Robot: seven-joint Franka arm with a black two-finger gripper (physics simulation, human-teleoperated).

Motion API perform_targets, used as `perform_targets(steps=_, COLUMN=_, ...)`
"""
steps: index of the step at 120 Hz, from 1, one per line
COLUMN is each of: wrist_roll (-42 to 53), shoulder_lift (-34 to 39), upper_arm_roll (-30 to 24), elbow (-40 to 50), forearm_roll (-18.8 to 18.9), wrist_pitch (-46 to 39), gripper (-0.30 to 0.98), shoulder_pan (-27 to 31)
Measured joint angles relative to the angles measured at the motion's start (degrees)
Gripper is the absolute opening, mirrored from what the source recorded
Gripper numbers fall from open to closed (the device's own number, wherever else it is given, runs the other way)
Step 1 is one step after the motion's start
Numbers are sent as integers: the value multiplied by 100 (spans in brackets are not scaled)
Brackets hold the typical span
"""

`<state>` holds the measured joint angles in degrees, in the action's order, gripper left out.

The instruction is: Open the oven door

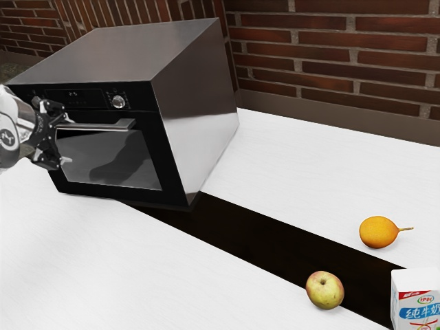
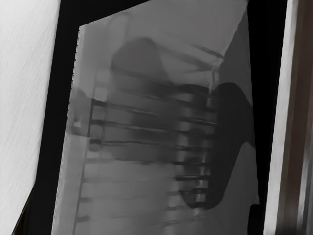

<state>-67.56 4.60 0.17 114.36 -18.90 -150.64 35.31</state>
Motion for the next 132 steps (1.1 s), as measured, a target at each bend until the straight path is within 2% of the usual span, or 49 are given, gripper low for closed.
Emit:
perform_targets(steps=12, wrist_roll=-13, shoulder_lift=135, upper_arm_roll=0, elbow=186, forearm_roll=-21, wrist_pitch=-32, gripper=68, shoulder_pan=10)
perform_targets(steps=40, wrist_roll=-35, shoulder_lift=1212, upper_arm_roll=-142, elbow=1399, forearm_roll=55, wrist_pitch=-74, gripper=68, shoulder_pan=161)
perform_targets(steps=58, wrist_roll=-49, shoulder_lift=2198, upper_arm_roll=-784, elbow=2284, forearm_roll=87, wrist_pitch=-105, gripper=68, shoulder_pan=890)
perform_targets(steps=66, wrist_roll=-57, shoulder_lift=2866, upper_arm_roll=-1690, elbow=2662, forearm_roll=-94, wrist_pitch=-110, gripper=68, shoulder_pan=1689)
perform_targets(steps=72, wrist_roll=-62, shoulder_lift=3147, upper_arm_roll=-2111, elbow=2785, forearm_roll=-221, wrist_pitch=-111, gripper=68, shoulder_pan=1991)
perform_targets(steps=82, wrist_roll=-69, shoulder_lift=3287, upper_arm_roll=-2358, elbow=2832, forearm_roll=-342, wrist_pitch=-102, gripper=68, shoulder_pan=2147)
perform_targets(steps=86, wrist_roll=-62, shoulder_lift=3245, upper_arm_roll=-2384, elbow=2656, forearm_roll=-223, wrist_pitch=12, gripper=68, shoulder_pan=2136)
perform_targets(steps=90, wrist_roll=-54, shoulder_lift=3112, upper_arm_roll=-2381, elbow=2025, forearm_roll=1, wrist_pitch=389, gripper=68, shoulder_pan=2115)
perform_targets(steps=94, wrist_roll=-75, shoulder_lift=2881, upper_arm_roll=-2368, elbow=1161, forearm_roll=238, wrist_pitch=1044, gripper=68, shoulder_pan=1830)
perform_targets(steps=98, wrist_roll=-158, shoulder_lift=2613, upper_arm_roll=-2351, elbow=405, forearm_roll=496, wrist_pitch=1695, gripper=68, shoulder_pan=1180)
perform_targets(steps=105, wrist_roll=-220, shoulder_lift=1857, upper_arm_roll=-1907, elbow=-1378, forearm_roll=1157, wrist_pitch=2906, gripper=68, shoulder_pan=-364)
perform_targets(steps=110, wrist_roll=-60, shoulder_lift=1463, upper_arm_roll=-1506, elbow=-2131, forearm_roll=1682, wrist_pitch=3642, gripper=68, shoulder_pan=-1432)
perform_targets(steps=114, wrist_roll=66, shoulder_lift=1265, upper_arm_roll=-1289, elbow=-2351, forearm_roll=1987, wrist_pitch=4130, gripper=68, shoulder_pan=-2129)
perform_targets(steps=119, wrist_roll=165, shoulder_lift=1063, upper_arm_roll=-1155, elbow=-2432, forearm_roll=2124, wrist_pitch=4634, gripper=68, shoulder_pan=-2708)
perform_targets(steps=132, wrist_roll=390, shoulder_lift=809, upper_arm_roll=-1053, elbow=-2243, forearm_roll=2233, wrist_pitch=5443, gripper=68, shoulder_pan=-3207)
